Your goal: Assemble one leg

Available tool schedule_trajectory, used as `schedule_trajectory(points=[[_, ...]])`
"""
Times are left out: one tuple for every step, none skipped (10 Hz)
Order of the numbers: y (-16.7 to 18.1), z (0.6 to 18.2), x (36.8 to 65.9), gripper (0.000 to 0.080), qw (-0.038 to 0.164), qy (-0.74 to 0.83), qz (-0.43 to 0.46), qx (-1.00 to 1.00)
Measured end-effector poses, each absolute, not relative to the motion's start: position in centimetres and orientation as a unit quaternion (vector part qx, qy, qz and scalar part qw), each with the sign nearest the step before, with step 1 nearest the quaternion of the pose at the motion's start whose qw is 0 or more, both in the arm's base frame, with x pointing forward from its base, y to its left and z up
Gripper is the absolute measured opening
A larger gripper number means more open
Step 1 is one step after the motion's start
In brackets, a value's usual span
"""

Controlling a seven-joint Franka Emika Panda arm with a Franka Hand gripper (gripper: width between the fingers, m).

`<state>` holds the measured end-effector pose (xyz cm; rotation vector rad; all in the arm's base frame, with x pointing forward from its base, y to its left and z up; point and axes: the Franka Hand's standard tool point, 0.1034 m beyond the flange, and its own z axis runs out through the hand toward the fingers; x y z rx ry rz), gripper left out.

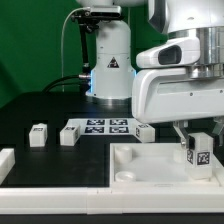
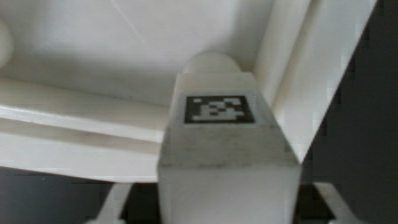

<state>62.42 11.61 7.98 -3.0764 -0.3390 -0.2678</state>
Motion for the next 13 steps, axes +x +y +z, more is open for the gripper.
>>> schedule_trajectory(points=[[11.61, 7.98, 62.42, 0.0291, 0.019, -0.091, -0.086, -0.992], [11.59, 7.98, 62.42, 0.0291, 0.019, -0.092, -0.086, -0.992], [11.60, 7.98, 62.42, 0.0291, 0.019, -0.090, -0.086, -0.992], [11.81, 7.93, 62.34, 0.0291, 0.031, 0.011, -0.086, -0.996], [11.66, 7.89, 62.28, 0.0291, 0.034, 0.101, -0.084, -0.991], [11.54, 7.85, 62.23, 0.0291, 0.036, 0.174, -0.083, -0.981], [11.38, 7.79, 62.23, 0.0292, 0.037, 0.245, -0.081, -0.965], [11.26, 7.74, 62.23, 0.0292, 0.038, 0.306, -0.079, -0.948], [11.17, 7.72, 62.37, 0.0292, 0.039, 0.367, -0.077, -0.926], [11.14, 7.74, 62.52, 0.0292, 0.040, 0.407, -0.078, -0.909], [11.13, 7.74, 62.48, 0.0292, 0.041, 0.453, -0.077, -0.887], [11.08, 7.75, 62.42, 0.0294, 0.043, 0.491, -0.074, -0.867], [11.01, 7.76, 62.41, 0.0294, 0.048, 0.524, -0.072, -0.848]])
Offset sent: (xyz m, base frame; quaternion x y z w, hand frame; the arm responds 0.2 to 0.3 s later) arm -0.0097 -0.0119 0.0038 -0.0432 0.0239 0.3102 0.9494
